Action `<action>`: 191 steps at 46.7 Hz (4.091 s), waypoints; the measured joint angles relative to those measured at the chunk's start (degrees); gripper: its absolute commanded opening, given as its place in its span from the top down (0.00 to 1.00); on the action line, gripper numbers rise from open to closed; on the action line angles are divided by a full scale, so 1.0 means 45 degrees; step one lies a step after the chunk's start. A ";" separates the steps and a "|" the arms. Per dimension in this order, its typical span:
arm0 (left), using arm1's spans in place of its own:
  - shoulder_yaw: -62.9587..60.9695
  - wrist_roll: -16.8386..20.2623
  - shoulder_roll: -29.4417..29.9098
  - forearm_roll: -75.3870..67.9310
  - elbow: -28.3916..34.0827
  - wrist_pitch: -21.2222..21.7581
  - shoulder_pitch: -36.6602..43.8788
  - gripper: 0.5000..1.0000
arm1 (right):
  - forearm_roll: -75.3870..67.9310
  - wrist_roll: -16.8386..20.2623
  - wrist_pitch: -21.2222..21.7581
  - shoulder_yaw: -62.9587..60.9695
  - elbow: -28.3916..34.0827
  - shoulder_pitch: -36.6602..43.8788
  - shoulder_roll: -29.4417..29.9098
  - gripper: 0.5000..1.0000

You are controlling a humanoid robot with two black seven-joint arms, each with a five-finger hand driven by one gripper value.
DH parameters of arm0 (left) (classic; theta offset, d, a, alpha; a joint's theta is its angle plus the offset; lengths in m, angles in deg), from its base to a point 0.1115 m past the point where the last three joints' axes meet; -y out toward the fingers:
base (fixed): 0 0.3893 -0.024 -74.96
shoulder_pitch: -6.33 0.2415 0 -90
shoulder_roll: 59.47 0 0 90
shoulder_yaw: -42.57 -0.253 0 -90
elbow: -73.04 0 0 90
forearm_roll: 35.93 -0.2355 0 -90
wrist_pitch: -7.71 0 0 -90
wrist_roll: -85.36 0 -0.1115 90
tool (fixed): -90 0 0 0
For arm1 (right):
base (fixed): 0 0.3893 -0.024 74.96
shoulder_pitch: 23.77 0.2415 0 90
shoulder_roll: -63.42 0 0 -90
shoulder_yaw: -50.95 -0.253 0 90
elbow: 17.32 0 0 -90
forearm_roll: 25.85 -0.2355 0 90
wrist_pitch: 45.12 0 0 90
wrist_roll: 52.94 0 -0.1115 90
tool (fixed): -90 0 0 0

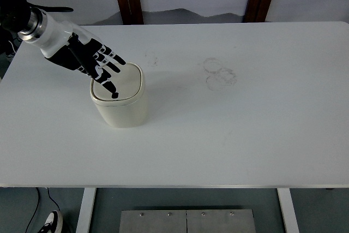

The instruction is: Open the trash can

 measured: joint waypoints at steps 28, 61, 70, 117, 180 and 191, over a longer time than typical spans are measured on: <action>-0.0102 0.0141 0.0000 -0.0001 0.0418 0.0001 0.0919 0.00 | 0.0000 -0.0004 0.0005 -0.0014 0.0006 0.0000 0.0000 0.01; 0.0367 0.0611 -0.0854 0.0008 0.0948 0.0039 0.1407 0.00 | 0.0000 -0.0004 -0.0001 0.0002 -0.0006 0.0000 0.0000 0.01; 0.0368 0.0611 -0.0894 0.0015 0.0951 0.0074 0.1532 0.00 | 0.0000 -0.0004 -0.0001 0.0002 -0.0003 0.0000 0.0000 0.01; 0.0437 0.0611 -0.0886 0.0018 0.0991 0.0135 0.1733 0.00 | 0.0000 -0.0004 0.0005 -0.0006 -0.0013 0.0000 0.0000 0.01; 0.5183 0.2846 -0.0176 0.0040 0.5450 0.0145 0.0943 0.00 | 0.0000 -0.0003 -0.0001 -0.0035 0.0008 -0.0007 0.0000 0.01; 0.7780 0.3876 -0.0147 0.0037 0.6500 0.0147 0.3192 0.00 | 0.0000 -0.0005 0.0000 -0.0035 0.0007 -0.0020 0.0000 0.01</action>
